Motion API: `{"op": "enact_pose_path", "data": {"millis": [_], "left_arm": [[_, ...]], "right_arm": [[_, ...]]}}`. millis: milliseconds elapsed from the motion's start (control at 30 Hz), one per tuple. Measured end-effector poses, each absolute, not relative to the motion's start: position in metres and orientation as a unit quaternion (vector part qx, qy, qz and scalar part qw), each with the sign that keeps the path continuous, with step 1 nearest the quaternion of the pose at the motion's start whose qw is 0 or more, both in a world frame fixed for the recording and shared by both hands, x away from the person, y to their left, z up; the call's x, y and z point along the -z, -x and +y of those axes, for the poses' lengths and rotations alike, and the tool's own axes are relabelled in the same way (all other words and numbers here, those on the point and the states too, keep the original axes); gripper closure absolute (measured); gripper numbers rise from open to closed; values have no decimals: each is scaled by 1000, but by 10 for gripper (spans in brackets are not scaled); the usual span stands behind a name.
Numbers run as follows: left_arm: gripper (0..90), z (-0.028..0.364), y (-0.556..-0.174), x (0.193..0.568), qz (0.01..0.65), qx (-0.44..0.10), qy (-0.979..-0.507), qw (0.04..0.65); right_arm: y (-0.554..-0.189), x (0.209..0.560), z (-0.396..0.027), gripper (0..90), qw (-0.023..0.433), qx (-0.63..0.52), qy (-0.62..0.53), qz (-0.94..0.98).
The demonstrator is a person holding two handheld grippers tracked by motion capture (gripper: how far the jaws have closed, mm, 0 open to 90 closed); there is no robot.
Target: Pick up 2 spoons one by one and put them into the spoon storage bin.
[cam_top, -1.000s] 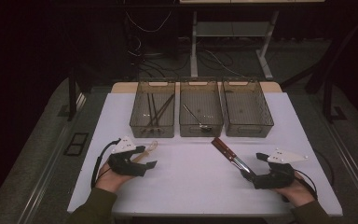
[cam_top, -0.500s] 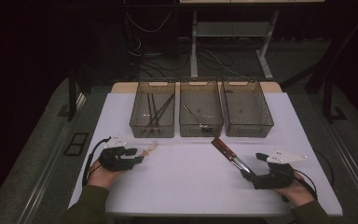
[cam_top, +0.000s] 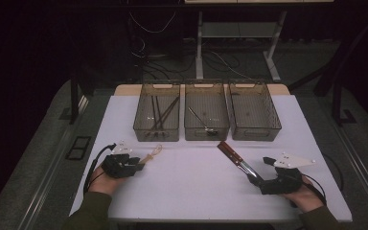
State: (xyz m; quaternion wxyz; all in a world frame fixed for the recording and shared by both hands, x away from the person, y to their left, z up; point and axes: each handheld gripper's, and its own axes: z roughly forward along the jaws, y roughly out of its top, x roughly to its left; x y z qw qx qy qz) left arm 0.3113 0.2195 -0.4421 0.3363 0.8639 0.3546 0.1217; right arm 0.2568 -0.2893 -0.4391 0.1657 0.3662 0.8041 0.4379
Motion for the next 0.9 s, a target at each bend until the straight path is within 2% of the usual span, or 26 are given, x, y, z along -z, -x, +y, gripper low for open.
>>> {"op": "enact_pose_path", "data": {"millis": [267, 900], "left_arm": [[724, 220, -312, 441, 355, -122, -866, 330], [734, 216, -310, 438, 350, -121, -868, 331]], "right_arm": [[-257, 439, -289, 112, 166, -437, -366, 805], [-257, 438, -288, 112, 167, -438, -364, 805]]}}
